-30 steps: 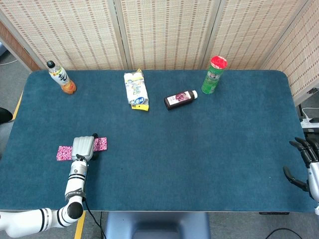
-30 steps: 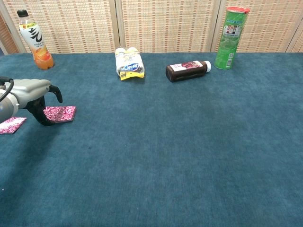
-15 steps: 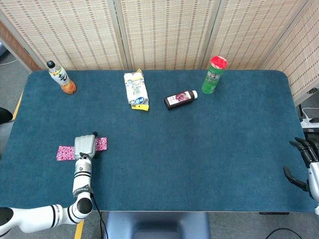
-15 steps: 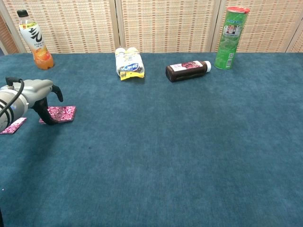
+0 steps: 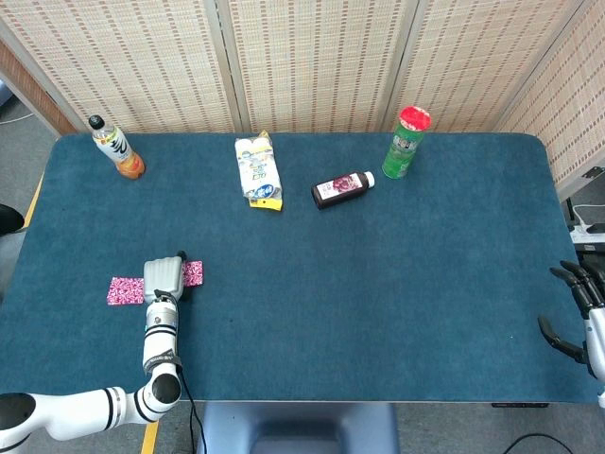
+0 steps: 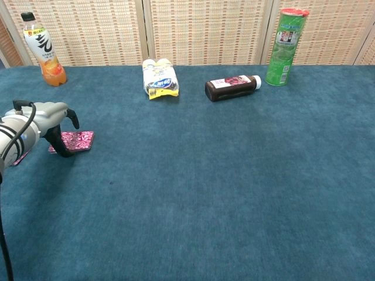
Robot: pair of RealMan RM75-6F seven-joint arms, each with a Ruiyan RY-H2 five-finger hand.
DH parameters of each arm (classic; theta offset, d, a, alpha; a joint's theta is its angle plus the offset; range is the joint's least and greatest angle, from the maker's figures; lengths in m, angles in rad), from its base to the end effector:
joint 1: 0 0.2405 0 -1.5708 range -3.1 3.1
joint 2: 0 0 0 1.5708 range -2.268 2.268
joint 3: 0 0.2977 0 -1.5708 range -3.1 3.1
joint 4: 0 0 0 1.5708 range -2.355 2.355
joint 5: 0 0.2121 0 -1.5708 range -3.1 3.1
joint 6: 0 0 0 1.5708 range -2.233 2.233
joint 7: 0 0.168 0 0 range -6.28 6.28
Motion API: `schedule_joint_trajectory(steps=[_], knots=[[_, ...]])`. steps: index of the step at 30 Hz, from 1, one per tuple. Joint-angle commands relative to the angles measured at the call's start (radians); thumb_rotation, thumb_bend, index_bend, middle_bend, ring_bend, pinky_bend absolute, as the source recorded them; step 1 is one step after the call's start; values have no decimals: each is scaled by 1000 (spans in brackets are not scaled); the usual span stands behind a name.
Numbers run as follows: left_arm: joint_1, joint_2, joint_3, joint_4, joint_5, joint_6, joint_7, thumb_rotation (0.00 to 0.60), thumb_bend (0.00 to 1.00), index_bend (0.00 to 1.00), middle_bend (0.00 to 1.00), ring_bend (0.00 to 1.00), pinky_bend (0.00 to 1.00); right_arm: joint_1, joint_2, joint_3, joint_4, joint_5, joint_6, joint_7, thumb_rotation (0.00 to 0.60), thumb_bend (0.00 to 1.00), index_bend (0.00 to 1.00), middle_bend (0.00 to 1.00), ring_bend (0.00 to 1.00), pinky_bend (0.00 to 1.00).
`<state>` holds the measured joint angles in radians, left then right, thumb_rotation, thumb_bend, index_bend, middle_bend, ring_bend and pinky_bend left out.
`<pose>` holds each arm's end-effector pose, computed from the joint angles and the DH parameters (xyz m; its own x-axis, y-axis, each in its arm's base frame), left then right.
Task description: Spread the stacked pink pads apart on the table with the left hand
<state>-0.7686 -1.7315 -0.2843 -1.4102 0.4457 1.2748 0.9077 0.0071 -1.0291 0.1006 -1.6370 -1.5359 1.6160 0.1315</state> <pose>-0.2268 0.4033 -0.0398 0.5232 0.3313 0.7852 0.7857 0.1694 -0.5949 -0.3433 -0.1899 0.2302 0.3321 0.1498 0.9313 -0.9420 0.0021 0.3356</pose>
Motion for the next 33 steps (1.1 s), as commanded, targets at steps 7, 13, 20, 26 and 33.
schedule_joint_trajectory(steps=[7, 13, 20, 26, 33], knots=[[6, -12, 2, 22, 21, -3, -16, 600, 229, 294, 1000, 1000, 1000, 0, 0, -1, 0, -1, 0, 0, 600, 271, 192, 128, 73, 284], [11, -20, 2, 31, 30, -7, -24, 600, 232, 308, 1000, 1000, 1000, 0, 0, 0, -1, 0, -1, -1, 600, 272, 191, 128, 73, 284], [16, -27, 2, 44, 40, -12, -30, 600, 231, 317, 1000, 1000, 1000, -1, 2, 0, 0, 0, 1, 3, 600, 271, 191, 128, 73, 284], [20, -29, -2, 43, 53, -9, -37, 600, 234, 347, 1000, 1000, 1000, 0, 2, 0, -1, 0, -1, 2, 600, 272, 192, 128, 73, 284], [22, -24, -4, 31, 58, -9, -33, 600, 233, 314, 1000, 1000, 1000, 0, 1, 0, -1, 0, -1, 0, 600, 271, 191, 128, 73, 284]])
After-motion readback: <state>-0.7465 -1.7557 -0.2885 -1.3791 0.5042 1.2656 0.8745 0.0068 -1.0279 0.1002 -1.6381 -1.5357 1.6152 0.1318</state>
